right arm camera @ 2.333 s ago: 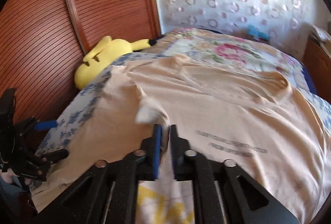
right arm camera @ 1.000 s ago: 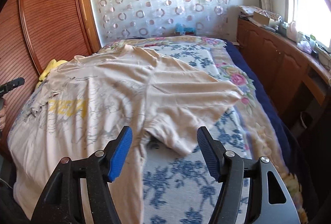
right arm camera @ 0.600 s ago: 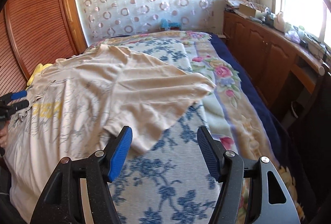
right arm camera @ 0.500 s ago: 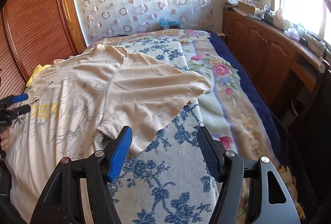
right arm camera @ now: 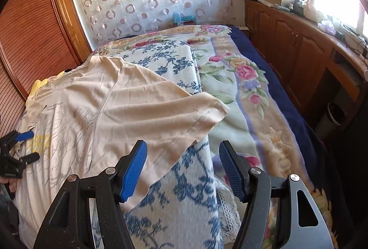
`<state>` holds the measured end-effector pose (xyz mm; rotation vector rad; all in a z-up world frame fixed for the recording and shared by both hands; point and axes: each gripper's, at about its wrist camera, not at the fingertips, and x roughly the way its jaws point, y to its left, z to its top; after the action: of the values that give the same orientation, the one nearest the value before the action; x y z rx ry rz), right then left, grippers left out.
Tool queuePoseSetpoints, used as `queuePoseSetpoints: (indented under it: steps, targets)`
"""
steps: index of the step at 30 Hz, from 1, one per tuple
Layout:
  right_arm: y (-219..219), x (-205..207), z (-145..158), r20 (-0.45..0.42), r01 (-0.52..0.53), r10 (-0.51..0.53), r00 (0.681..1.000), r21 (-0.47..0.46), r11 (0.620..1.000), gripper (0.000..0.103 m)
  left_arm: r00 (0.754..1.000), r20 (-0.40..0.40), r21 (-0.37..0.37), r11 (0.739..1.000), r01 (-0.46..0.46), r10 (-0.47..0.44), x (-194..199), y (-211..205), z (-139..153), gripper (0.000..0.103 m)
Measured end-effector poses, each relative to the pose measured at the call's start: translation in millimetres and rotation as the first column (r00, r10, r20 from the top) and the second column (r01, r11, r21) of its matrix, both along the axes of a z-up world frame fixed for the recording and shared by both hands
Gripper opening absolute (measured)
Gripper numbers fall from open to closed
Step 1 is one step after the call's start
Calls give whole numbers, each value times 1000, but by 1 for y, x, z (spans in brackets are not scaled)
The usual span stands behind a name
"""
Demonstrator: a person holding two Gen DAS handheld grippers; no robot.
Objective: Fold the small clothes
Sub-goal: 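Grasp the sleeve hem with the right gripper and lift it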
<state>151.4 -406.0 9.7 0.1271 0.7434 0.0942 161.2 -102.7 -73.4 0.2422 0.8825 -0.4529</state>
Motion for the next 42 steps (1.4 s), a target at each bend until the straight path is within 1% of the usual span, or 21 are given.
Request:
queuePoseSetpoints:
  steps: [1,5,7,13,16,19,22,23,24,25,26,32,36,39,40,42]
  targets:
    - [-1,4,0,-4,1,-1,1000,1,1000,67,1000,-4,-4,1000,0,0,0,1,0,93]
    - [-4,21,-3,-32,3,-3,999,7,1000,67,1000,-14,1,1000,11,-11,1,-3,-3,101]
    - [-7,30,-7,-49,7,-6,999,14,1000,67,1000,-17,2,1000,17,-17,1,-4,-3,102]
    - [-14,51,-17,-92,25,-21,996,41,999,67,1000,-18,3,1000,18,-18,1,-4,-4,102]
    - [-21,59,-19,-99,24,-16,995,83,996,67,1000,-18,3,1000,18,-18,1,-4,-4,102]
    - [-25,61,-20,-96,21,-12,995,98,995,67,1000,-16,6,1000,17,-17,1,-4,-4,102]
    - [-24,58,-19,-74,13,-6,997,88,996,46,1000,-17,5,1000,16,-16,1,-4,-4,102]
    - [-22,55,-18,-60,8,-3,998,73,997,29,1000,-16,5,1000,16,-16,1,-3,-4,102]
    - [-19,52,-16,-44,-2,5,999,52,999,19,1000,-16,5,1000,16,-16,1,-3,-4,102]
    - [-14,48,-15,-30,-3,4,1000,14,1000,15,1000,-16,4,1000,16,-16,1,-3,-3,102]
    - [-10,45,-12,-12,-10,10,1000,-11,1000,4,1000,-16,4,1000,16,-16,1,-3,-4,102]
    - [6,25,14,108,-82,85,990,-27,996,4,1000,-16,4,1000,16,-16,1,-3,-4,103]
    - [20,15,29,153,-125,128,980,-28,992,4,1000,-16,4,1000,16,-16,1,-3,-4,103]
    - [39,11,45,179,-184,185,966,-22,983,4,1000,-16,4,1000,15,-15,1,-3,-4,103]
    - [49,10,50,187,-214,214,959,-16,977,4,1000,-16,4,1000,16,-15,1,-3,-4,103]
    - [61,7,57,193,-299,284,939,51,953,4,1000,-16,4,1000,16,-15,1,-3,-4,103]
